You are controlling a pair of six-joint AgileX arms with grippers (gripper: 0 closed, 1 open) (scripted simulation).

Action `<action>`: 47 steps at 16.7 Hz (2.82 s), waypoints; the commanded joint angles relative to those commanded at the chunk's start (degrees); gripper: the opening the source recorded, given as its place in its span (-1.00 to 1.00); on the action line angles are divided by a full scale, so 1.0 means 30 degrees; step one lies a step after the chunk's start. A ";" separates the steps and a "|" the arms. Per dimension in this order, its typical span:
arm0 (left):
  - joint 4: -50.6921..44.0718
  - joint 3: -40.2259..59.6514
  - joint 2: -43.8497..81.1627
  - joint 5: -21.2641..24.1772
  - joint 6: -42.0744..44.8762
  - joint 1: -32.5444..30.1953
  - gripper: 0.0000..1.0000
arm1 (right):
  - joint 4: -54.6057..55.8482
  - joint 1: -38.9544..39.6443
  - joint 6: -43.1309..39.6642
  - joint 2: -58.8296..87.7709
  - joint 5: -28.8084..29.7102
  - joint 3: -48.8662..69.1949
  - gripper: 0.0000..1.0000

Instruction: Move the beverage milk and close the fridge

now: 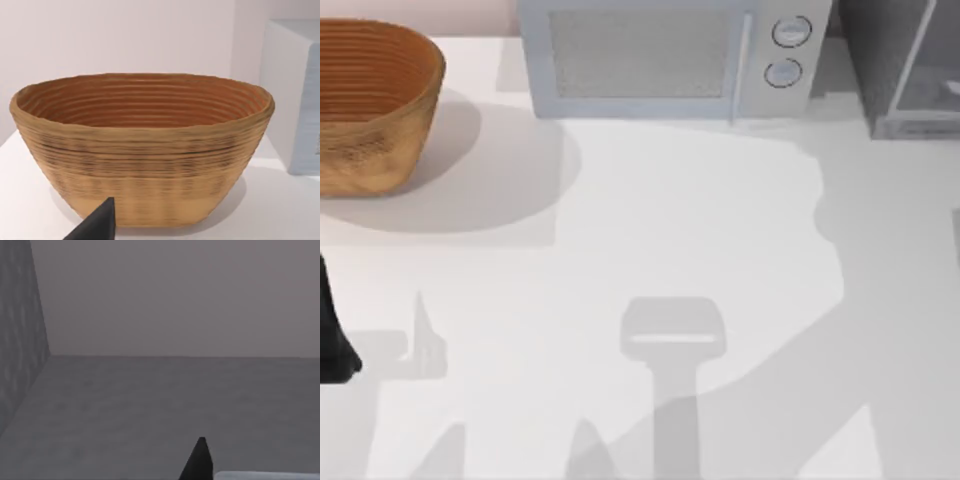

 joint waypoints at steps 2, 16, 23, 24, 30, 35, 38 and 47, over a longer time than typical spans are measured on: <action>0.0000 0.0000 0.0000 0.0000 0.0000 0.0000 1.00 | 0.0000 0.0000 0.0000 0.0000 0.0000 0.0000 -0.25; 0.0000 0.0000 0.0000 0.0000 0.0000 0.0000 1.00 | 0.0000 0.0000 0.0000 0.0000 0.0000 0.0000 1.00; 0.0000 0.0000 0.0000 0.0000 0.0000 0.0000 1.00 | -0.0529 0.0203 0.0219 -0.1176 0.0045 -0.0718 1.00; 0.0000 0.0000 0.0000 0.0000 0.0000 0.0000 1.00 | -0.0867 0.0285 0.0324 -0.1966 0.0093 -0.1162 1.00; 0.0000 0.0000 0.0000 0.0000 0.0000 0.0000 1.00 | -0.4101 0.0839 0.0721 -1.0474 0.0823 -0.5426 1.00; 0.0000 0.0000 0.0000 0.0000 0.0000 0.0000 1.00 | -0.7868 0.1354 0.0660 -2.0747 0.1886 -1.0619 1.00; 0.0000 0.0000 0.0000 0.0000 0.0000 0.0000 1.00 | -1.0241 0.1793 0.0514 -2.7240 0.2515 -1.4083 1.00; 0.0000 0.0000 0.0000 0.0000 0.0000 0.0000 1.00 | -1.5816 0.3558 0.0148 -4.1526 0.3546 -2.2946 1.00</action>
